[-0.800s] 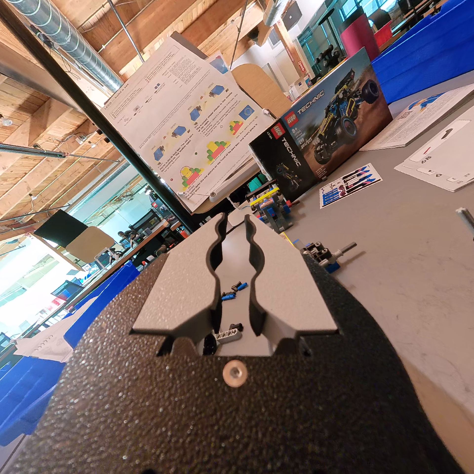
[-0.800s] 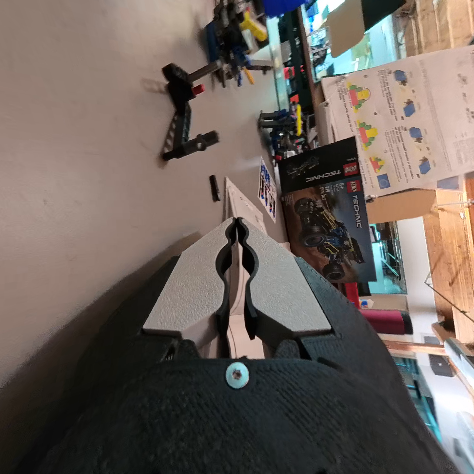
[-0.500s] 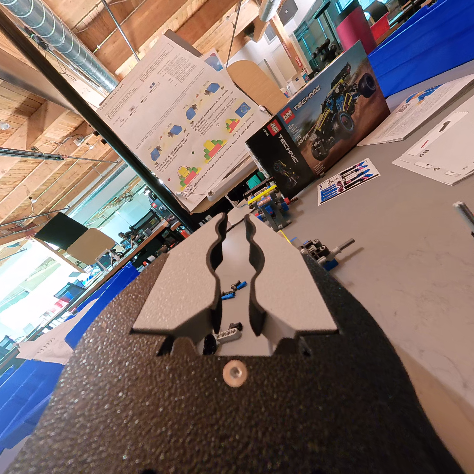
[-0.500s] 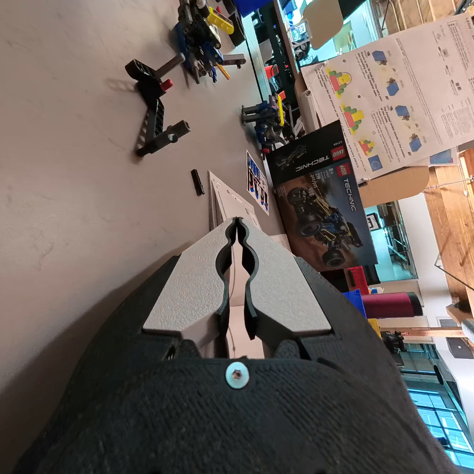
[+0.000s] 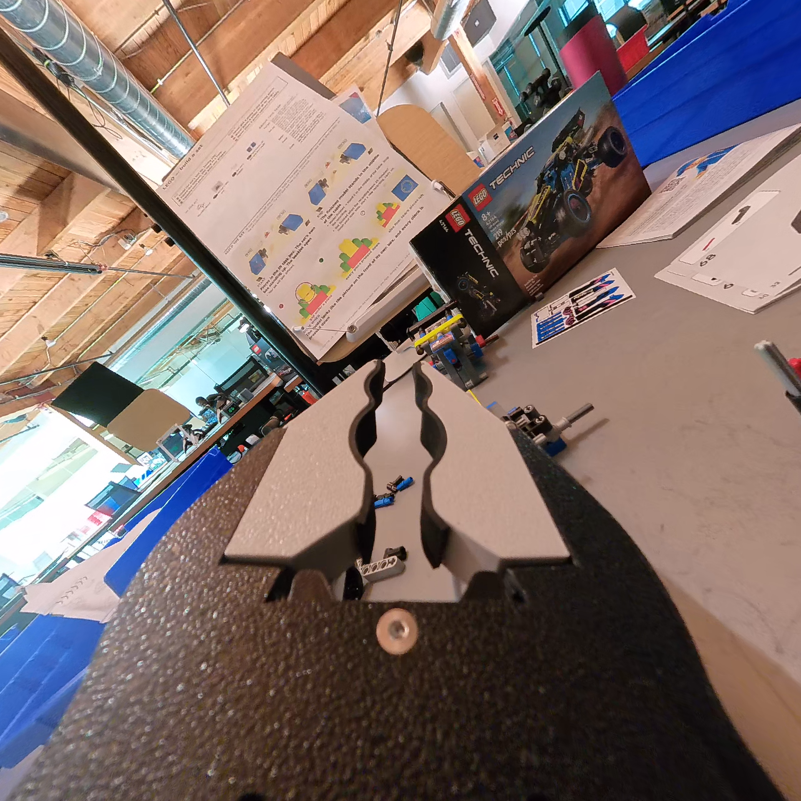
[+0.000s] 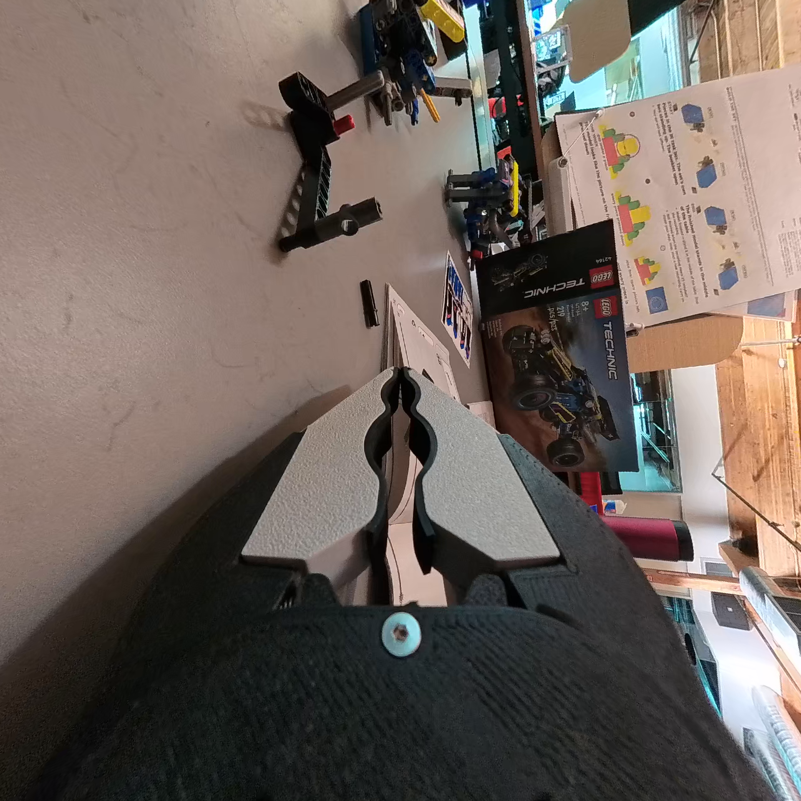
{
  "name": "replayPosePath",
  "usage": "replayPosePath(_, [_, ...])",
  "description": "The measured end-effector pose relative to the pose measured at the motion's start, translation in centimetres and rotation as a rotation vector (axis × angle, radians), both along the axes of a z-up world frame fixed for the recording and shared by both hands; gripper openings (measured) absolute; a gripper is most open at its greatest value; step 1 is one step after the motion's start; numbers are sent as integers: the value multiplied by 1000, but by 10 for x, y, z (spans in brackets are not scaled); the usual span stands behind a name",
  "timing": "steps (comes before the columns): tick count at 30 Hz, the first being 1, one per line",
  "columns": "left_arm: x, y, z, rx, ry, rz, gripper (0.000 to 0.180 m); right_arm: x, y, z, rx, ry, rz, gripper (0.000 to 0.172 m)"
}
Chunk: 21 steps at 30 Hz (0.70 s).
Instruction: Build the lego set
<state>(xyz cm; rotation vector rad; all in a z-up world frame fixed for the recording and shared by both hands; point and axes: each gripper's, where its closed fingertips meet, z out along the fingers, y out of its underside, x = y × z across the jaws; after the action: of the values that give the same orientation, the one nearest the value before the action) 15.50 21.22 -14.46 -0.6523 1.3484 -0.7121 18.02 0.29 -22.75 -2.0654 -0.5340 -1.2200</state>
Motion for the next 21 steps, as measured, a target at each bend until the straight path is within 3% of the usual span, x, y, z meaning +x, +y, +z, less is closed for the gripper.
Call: replayPosePath(21, [0,0,-1,3,3,-1,11,-1,1,-3,-18,-4,5,0])
